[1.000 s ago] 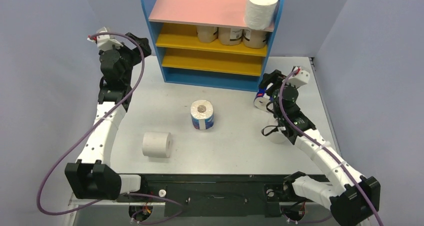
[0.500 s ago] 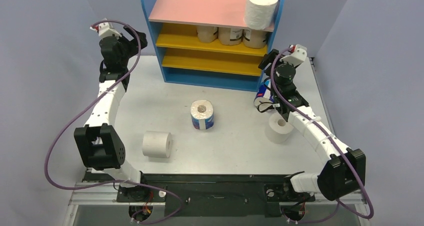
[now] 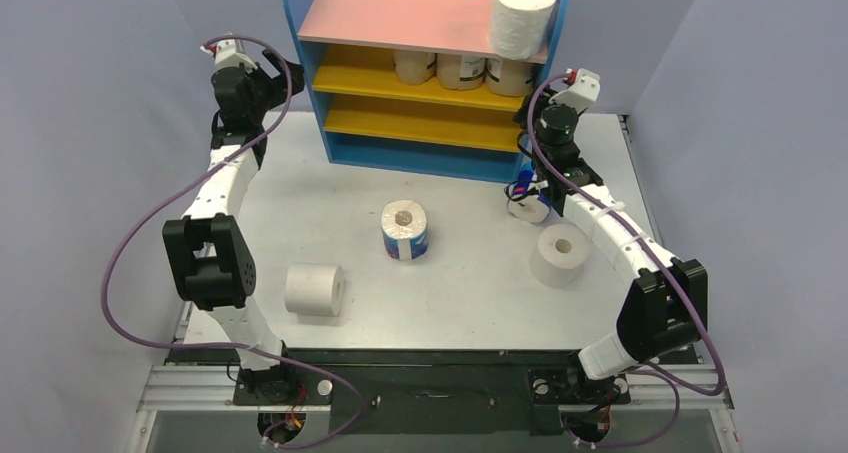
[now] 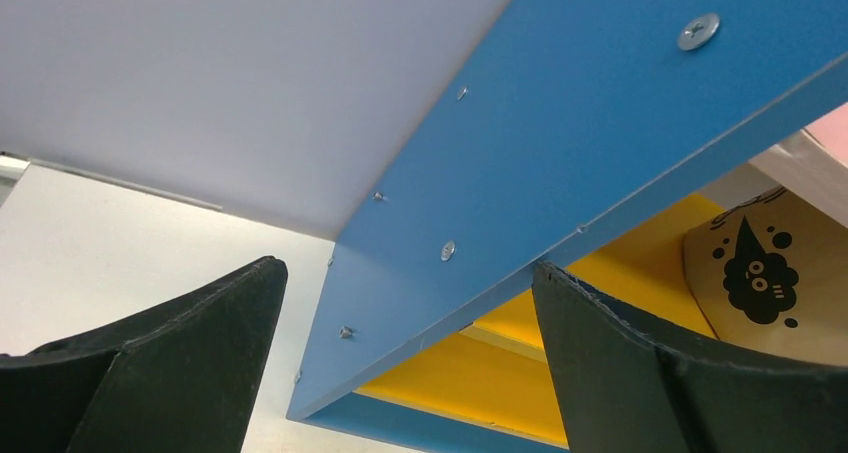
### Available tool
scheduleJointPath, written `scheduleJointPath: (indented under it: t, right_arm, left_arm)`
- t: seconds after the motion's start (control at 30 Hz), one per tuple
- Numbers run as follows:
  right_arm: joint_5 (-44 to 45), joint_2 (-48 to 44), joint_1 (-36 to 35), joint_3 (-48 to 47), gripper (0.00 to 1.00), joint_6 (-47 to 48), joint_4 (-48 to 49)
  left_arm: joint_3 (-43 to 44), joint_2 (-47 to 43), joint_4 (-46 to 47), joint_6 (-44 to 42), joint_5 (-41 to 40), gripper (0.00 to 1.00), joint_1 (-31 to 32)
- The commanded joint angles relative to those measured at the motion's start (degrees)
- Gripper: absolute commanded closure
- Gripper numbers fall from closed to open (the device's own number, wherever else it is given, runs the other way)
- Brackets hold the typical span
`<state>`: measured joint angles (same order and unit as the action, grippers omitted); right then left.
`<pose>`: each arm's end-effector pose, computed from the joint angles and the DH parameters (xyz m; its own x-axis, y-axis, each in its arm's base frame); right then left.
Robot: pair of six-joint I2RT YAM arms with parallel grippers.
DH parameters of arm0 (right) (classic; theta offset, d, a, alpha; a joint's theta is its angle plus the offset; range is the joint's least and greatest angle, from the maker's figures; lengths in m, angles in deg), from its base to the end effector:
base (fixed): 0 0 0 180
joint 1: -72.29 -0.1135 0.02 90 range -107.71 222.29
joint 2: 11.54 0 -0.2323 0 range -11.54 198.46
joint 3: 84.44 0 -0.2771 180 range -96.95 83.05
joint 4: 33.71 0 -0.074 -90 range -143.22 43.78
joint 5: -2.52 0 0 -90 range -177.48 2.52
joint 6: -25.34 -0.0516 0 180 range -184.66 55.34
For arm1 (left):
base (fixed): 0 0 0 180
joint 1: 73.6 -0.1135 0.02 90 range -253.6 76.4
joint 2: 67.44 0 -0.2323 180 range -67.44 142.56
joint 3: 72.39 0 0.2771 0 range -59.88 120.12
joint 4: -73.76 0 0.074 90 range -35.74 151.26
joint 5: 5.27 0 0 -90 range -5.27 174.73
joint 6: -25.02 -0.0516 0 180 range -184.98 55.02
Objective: Place and organize the paper towels onto the shelf
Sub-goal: Move the shelf to the center of the board.
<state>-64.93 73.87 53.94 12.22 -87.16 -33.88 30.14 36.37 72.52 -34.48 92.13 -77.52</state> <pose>0.3858 0.1071 0.3303 -0.0064 0.3703 -0.9289 0.0816 0.9260 0.3685 0.4769 0.0260 0.3274 -0.0685 -0.5092 -0.8579 0.0299 0.8585 -0.5119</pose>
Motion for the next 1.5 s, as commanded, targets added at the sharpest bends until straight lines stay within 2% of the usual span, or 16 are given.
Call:
scheduleJointPath:
  t: [0.0, 0.1, 0.2, 0.37, 0.4, 0.43, 0.7, 0.77, 0.93, 1.0, 1.33, 1.47]
  right_arm:
    - [2.33, 2.20, 0.40, -4.71, 0.52, 2.48, 1.45]
    - [3.73, 3.57, 0.47, -6.55, 0.60, 3.52, 0.24]
    - [5.71, 3.60, 0.65, -6.30, 0.61, 4.04, -0.46]
    - [6.92, 2.25, 1.10, -4.04, 0.53, 4.01, 0.07]
    - [6.95, 2.06, 1.11, -3.79, 0.52, 4.03, 0.19]
    - [7.13, 1.57, 1.23, -3.15, 0.51, 3.93, 0.51]
    - [6.87, 0.77, 1.57, -1.48, 0.50, 3.75, 1.25]
    - [6.62, 0.42, 1.55, -1.20, 0.50, 3.72, 1.32]
    - [6.25, -0.96, 1.58, 0.20, 0.50, 3.42, 1.94]
    - [6.02, -1.58, 1.59, 0.70, 0.51, 2.98, 2.09]
    - [5.31, -4.79, 1.57, 3.36, 0.51, 3.89, 3.14]
    - [4.68, -5.40, 1.91, 4.14, 0.48, 4.80, 3.14]
  left_arm:
    - [5.14, 2.22, 8.11, -1.75, 1.79, 0.07, 1.07]
    - [7.66, 4.28, 7.46, -2.66, 2.20, 0.07, 1.53]
    - [9.45, 5.06, 6.73, -3.65, 2.49, 0.07, 2.13]
    - [7.96, 4.50, 7.99, -5.59, 1.38, 0.03, 3.10]
    - [7.45, 4.41, 8.75, -5.44, 1.41, 0.00, 3.11]
    - [7.23, 4.44, 9.16, -5.40, 1.44, 0.03, 3.19]
    - [8.54, 6.29, 10.54, -7.66, 1.17, 0.01, 5.05]
    - [9.31, 7.12, 10.30, -9.22, 0.44, 0.07, 5.40]
    - [8.89, 7.79, 10.79, -13.89, -0.41, 0.40, 6.05]
    - [8.04, 7.81, 12.27, -14.48, -0.51, 0.50, 6.18]
    - [6.40, 7.47, 15.51, -16.65, -0.19, 0.76, 6.82]
    - [5.77, 7.06, 15.62, -16.59, 0.98, 0.91, 6.82]
